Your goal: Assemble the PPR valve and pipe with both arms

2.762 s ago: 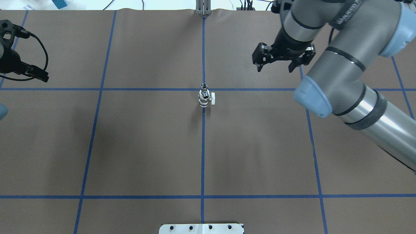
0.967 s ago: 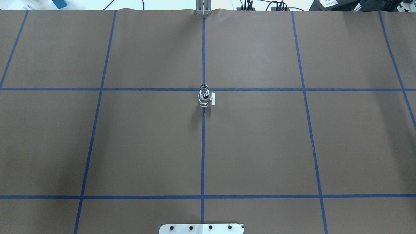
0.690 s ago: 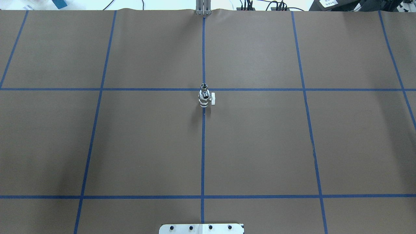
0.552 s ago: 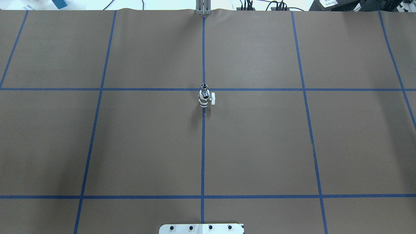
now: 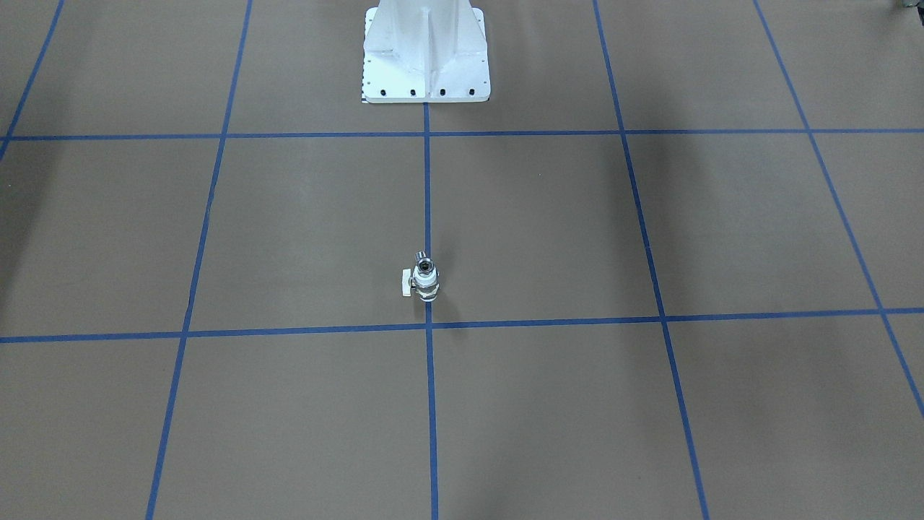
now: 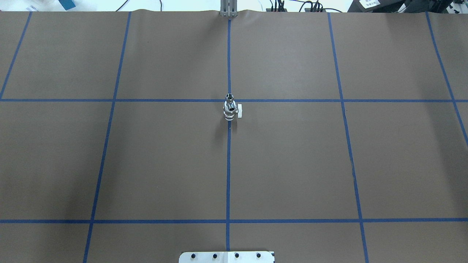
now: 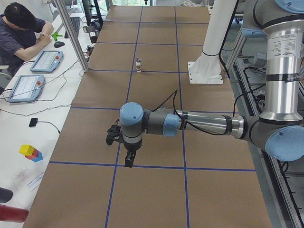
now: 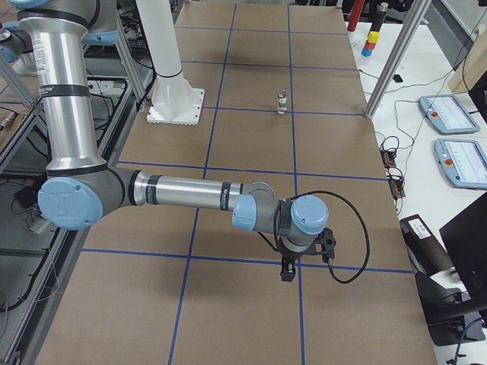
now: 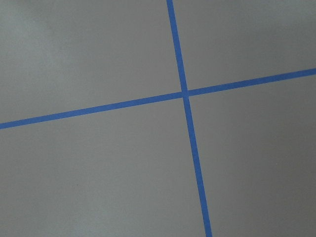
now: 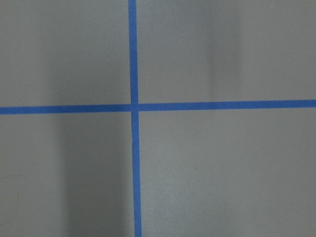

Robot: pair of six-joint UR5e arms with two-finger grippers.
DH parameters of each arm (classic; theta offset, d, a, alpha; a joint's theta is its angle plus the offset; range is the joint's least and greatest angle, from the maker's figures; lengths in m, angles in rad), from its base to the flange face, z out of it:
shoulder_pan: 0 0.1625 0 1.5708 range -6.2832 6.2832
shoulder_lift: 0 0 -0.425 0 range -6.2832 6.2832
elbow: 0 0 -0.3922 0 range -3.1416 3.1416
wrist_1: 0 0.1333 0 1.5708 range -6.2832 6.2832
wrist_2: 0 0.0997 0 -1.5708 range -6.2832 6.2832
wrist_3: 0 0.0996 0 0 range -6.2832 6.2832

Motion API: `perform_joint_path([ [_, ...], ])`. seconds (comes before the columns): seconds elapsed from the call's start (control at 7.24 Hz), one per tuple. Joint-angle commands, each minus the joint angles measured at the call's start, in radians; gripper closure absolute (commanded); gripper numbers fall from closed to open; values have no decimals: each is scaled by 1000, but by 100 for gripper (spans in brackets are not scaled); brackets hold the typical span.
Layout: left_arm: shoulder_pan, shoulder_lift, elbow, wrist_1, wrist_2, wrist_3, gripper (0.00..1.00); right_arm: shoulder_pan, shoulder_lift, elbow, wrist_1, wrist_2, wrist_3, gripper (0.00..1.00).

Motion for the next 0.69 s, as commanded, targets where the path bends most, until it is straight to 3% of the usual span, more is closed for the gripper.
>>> perform_joint_path([
  [0.0, 0, 0, -2, -3, 0, 0, 0, 6, -12, 57, -36, -5, 8, 0],
  [0.55, 0, 2, 1, -6, 0, 2, 0, 5, -20, 141, -117, -39, 60, 0],
])
